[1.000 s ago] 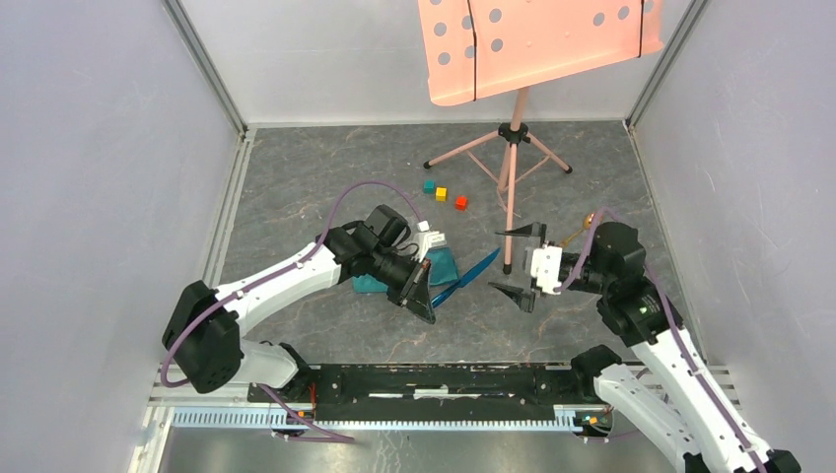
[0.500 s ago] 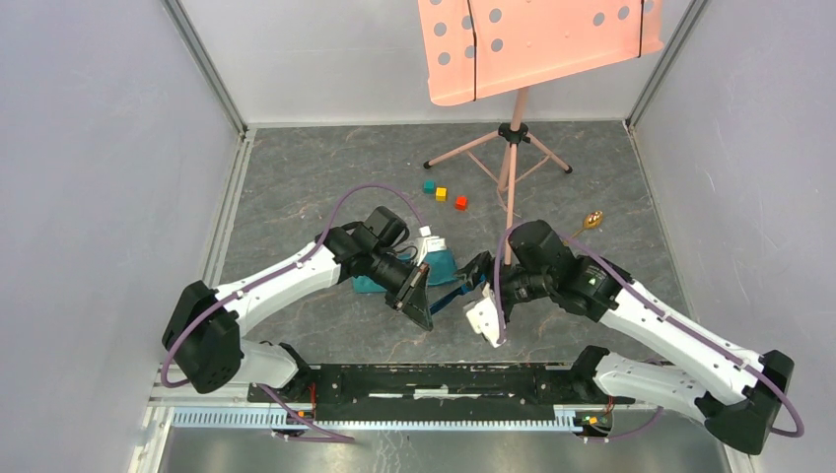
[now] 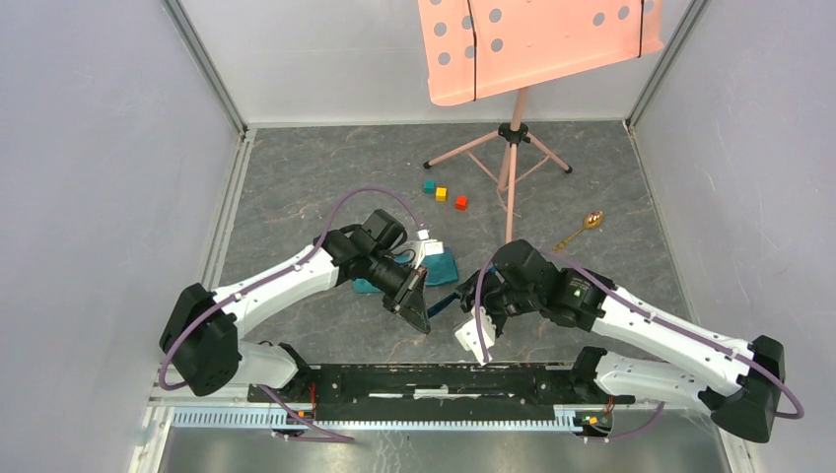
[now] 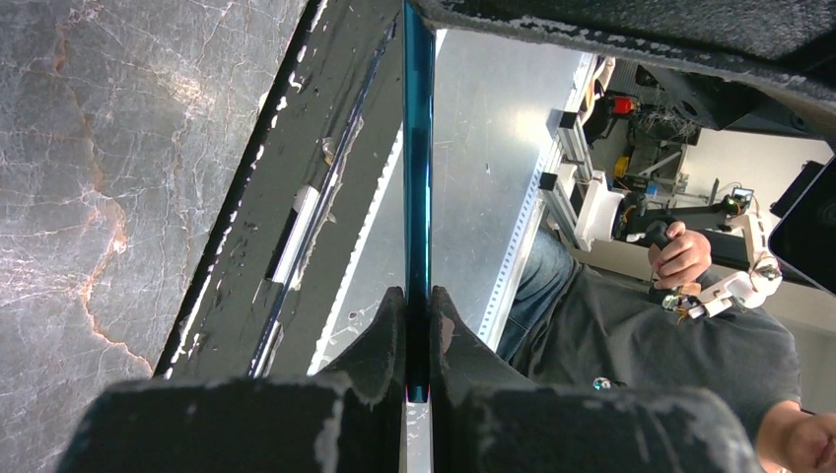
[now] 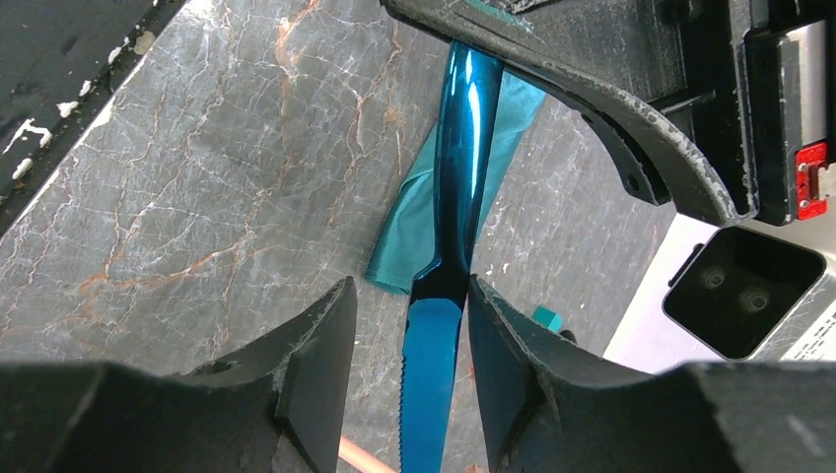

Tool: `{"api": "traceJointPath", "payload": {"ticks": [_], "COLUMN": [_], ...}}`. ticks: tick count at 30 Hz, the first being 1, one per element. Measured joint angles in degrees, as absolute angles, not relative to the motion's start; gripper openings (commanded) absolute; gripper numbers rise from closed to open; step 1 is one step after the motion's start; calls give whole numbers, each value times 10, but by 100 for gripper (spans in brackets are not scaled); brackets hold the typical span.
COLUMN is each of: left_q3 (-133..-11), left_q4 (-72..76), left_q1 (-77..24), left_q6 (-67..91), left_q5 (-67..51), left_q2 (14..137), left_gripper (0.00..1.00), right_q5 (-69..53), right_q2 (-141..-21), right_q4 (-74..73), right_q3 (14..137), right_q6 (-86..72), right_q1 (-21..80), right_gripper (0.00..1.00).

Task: Fold the napkin into a case and place the utensils inside
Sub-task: Pass from the left arm to the right, then insert the knife into the folded napkin.

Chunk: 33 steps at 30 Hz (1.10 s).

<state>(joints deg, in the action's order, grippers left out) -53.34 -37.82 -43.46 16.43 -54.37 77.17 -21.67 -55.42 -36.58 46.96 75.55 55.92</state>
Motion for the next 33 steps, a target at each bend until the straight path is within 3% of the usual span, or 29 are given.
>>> {"api": "traceJointPath", "payload": {"ticks": [5, 12, 15, 17, 19, 22, 25, 30, 33], "left_q3": [-529, -521, -521, -520, -517, -515, -513, -506, -505], "left_q4": [-377, -376, -376, -376, -376, -378, -377, -392, -404], "left_q1": [-435, -435, -435, -435, -435, -430, -411, -260, -143], "left_q6": [164, 164, 164, 164, 164, 164, 164, 163, 165], "left_q5": [-544, -544, -543, -543, -540, -533, -530, -521, -455], "left_q2": [762, 754, 754, 754, 754, 754, 749, 696, 652], "left_gripper": [2, 2, 2, 4, 12, 37, 55, 67, 76], "right_q5": [-200, -188, -182, -178, -177, -171, -152, -104, -70], "right_q2": [-563, -571, -573, -576, -583, -597, -611, -632, -656], "right_q4": [-349, -332, -326, -320, -316, -316, -308, -298, -281], "right_q3": [467, 463, 463, 464, 467, 472, 472, 470, 473], "right_q6": [738, 718, 711, 703, 689, 680, 656, 616, 592], "right_q1": [569, 578, 578, 578, 578, 578, 578, 578, 578], "right_gripper": [51, 41, 30, 17, 1, 0, 0, 0, 0]}}
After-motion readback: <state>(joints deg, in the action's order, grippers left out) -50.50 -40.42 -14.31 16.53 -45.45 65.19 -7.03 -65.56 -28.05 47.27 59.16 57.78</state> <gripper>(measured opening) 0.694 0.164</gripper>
